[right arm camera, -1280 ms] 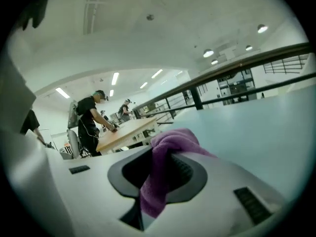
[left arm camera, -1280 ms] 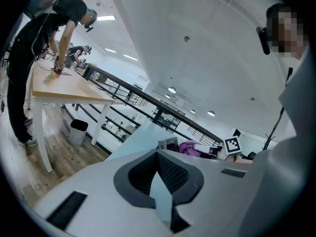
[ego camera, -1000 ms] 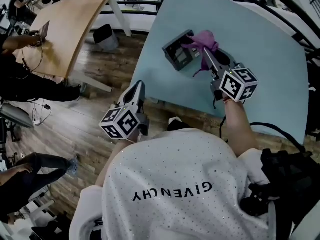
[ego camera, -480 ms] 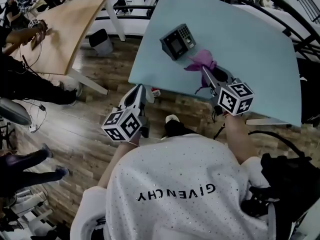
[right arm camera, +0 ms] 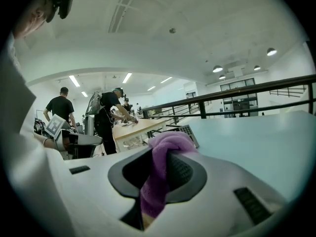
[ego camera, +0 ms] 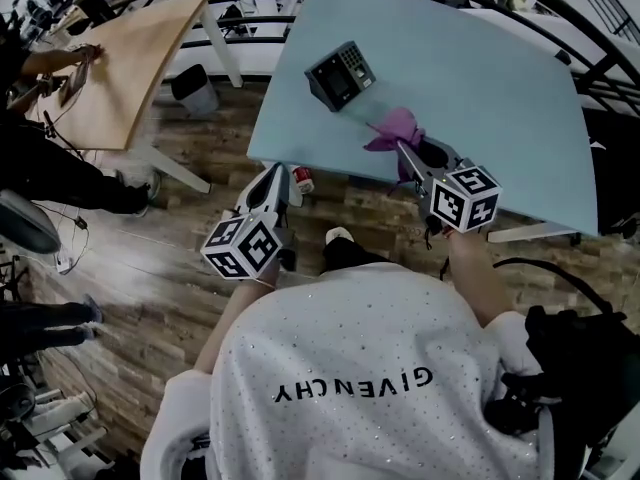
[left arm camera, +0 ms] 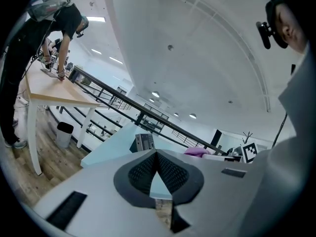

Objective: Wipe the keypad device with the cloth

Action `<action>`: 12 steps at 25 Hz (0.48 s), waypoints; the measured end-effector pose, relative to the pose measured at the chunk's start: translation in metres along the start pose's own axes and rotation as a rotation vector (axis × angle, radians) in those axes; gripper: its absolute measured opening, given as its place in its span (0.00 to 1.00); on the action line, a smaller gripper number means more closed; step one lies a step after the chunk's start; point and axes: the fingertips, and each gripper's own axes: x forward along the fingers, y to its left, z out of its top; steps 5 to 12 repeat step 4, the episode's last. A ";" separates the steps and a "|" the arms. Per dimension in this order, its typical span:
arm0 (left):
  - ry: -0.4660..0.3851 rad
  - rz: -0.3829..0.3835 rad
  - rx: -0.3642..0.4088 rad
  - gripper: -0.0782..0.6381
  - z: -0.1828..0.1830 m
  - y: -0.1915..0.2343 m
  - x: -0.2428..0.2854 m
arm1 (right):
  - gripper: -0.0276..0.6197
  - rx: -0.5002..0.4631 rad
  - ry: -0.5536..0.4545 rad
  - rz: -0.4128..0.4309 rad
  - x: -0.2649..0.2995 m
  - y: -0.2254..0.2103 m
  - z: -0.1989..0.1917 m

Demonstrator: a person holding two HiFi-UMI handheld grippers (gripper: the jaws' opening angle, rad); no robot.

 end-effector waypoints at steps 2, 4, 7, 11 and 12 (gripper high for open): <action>0.002 -0.003 0.009 0.11 -0.022 -0.004 0.002 | 0.15 0.000 -0.002 0.001 -0.007 -0.009 -0.021; 0.003 -0.007 0.016 0.11 -0.045 -0.008 0.003 | 0.15 0.002 -0.006 0.000 -0.015 -0.019 -0.042; 0.003 -0.007 0.016 0.11 -0.045 -0.008 0.003 | 0.15 0.002 -0.006 0.000 -0.015 -0.019 -0.042; 0.003 -0.007 0.016 0.11 -0.045 -0.008 0.003 | 0.15 0.002 -0.006 0.000 -0.015 -0.019 -0.042; 0.003 -0.007 0.016 0.11 -0.045 -0.008 0.003 | 0.15 0.002 -0.006 0.000 -0.015 -0.019 -0.042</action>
